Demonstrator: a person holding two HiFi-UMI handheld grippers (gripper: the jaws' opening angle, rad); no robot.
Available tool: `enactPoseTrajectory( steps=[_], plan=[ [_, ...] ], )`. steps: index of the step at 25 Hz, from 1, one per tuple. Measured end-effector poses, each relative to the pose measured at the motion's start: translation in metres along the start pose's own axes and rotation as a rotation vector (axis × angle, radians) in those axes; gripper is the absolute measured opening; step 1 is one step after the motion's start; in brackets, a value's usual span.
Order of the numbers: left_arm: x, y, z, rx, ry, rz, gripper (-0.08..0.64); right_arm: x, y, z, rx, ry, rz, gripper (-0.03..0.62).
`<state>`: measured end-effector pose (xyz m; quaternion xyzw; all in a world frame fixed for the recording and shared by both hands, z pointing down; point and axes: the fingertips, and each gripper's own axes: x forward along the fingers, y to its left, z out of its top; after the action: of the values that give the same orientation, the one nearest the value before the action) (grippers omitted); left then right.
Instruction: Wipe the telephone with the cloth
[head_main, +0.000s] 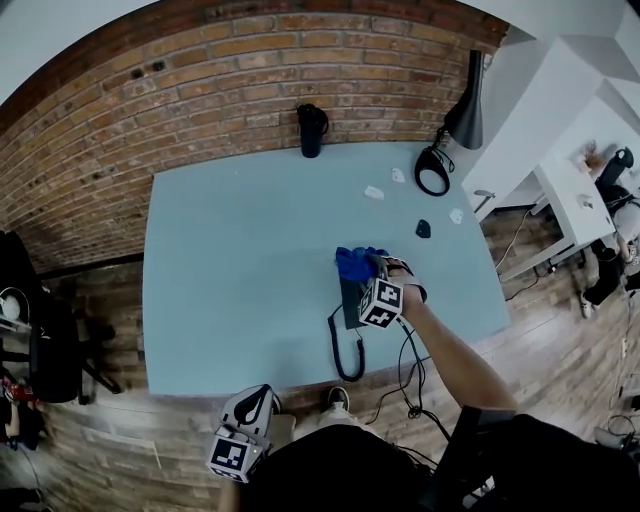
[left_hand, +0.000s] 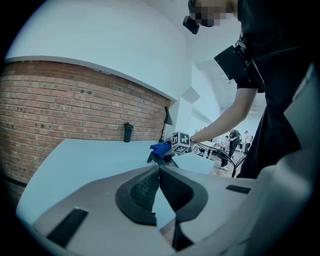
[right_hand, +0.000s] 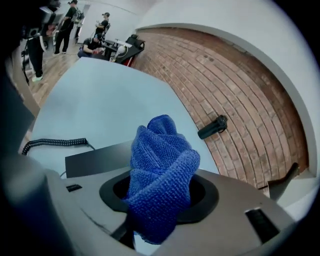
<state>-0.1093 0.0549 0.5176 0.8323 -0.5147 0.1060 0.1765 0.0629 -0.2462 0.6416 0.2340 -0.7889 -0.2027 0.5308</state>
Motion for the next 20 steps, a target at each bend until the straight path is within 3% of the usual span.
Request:
enactPoseTrajectory(
  steps=[3,9,16,20],
  plan=[
    [0.0013,0.0011,-0.0015,0.000,0.008,-0.006,0.000,-0.0001,-0.0011,-0.0004,0.078,-0.042,0.016,0.207],
    [0.0047,-0.0032,-0.0030,0.003,0.014,-0.031,0.000,0.0014,0.0002,0.0000,0.103,0.013,0.082,0.209],
    [0.0051,0.0005,-0.0097,-0.007,0.042,-0.047,0.000,0.0026,-0.0001,-0.0023,0.187,0.014,0.060,0.207],
    [0.0053,0.0049,-0.0096,0.001,0.014,-0.050,0.000,0.0001,0.0042,-0.0042,0.238,0.014,0.051,0.204]
  ],
)
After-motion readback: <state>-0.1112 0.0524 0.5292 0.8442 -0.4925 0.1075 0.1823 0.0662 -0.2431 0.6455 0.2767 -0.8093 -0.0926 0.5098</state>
